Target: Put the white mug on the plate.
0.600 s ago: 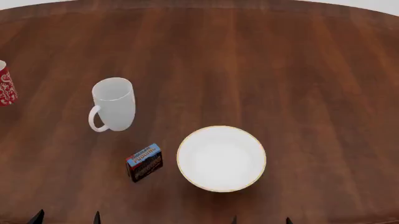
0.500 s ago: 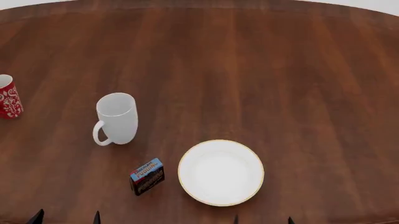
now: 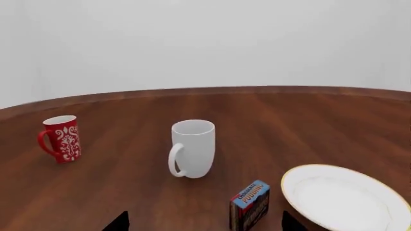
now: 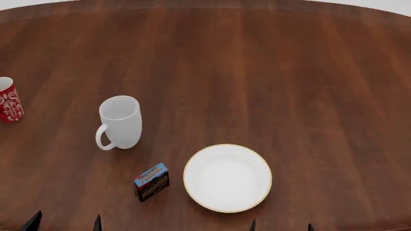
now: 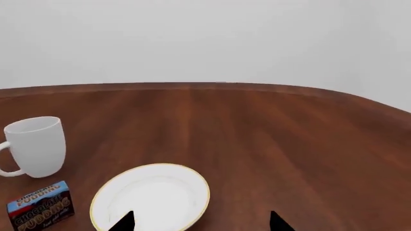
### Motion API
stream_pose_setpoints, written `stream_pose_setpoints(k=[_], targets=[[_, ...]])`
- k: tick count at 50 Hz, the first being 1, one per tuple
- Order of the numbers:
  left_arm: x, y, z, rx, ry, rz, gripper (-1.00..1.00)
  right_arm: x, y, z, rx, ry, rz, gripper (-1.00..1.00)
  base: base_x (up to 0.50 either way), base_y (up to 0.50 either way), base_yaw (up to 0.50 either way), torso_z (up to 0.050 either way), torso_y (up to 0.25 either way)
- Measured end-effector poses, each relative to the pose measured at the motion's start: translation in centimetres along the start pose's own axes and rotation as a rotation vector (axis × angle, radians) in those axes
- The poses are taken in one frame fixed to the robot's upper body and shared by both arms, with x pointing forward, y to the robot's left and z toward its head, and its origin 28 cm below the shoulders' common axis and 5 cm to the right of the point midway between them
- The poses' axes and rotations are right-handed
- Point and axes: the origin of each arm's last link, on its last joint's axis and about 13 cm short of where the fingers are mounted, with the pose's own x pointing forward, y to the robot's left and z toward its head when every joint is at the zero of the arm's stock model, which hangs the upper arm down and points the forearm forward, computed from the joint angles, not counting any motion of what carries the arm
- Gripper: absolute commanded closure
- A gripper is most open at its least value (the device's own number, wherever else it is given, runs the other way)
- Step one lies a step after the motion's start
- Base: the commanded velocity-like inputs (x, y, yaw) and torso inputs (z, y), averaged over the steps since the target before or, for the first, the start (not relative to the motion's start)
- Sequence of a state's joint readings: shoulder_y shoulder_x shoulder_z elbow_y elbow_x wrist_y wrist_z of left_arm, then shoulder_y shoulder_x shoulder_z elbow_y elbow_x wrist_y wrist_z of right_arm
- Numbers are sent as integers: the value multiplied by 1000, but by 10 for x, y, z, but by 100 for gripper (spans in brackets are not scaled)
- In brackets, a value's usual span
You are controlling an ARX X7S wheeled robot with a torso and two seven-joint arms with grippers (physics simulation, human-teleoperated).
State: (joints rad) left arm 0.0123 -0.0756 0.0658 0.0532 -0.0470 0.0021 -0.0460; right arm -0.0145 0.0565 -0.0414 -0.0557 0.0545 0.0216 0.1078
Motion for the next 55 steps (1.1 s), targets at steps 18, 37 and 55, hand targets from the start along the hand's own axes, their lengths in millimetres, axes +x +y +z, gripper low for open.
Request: stream_pose_setpoints(k=[18,37,55], targets=[[0,1,4,9,-16,-8,-100,-4,-3,6,14,-20,-27,-100,0,174,0,0,0],[0,1,2,6,-14,-12,-100,-6,-3,5,18,-12,-30,-100,0,201,0,0,0],[0,1,1,0,-10,-16,-100,-6,-4,3,26,-2,-33,-100,0,164,0,0,0]])
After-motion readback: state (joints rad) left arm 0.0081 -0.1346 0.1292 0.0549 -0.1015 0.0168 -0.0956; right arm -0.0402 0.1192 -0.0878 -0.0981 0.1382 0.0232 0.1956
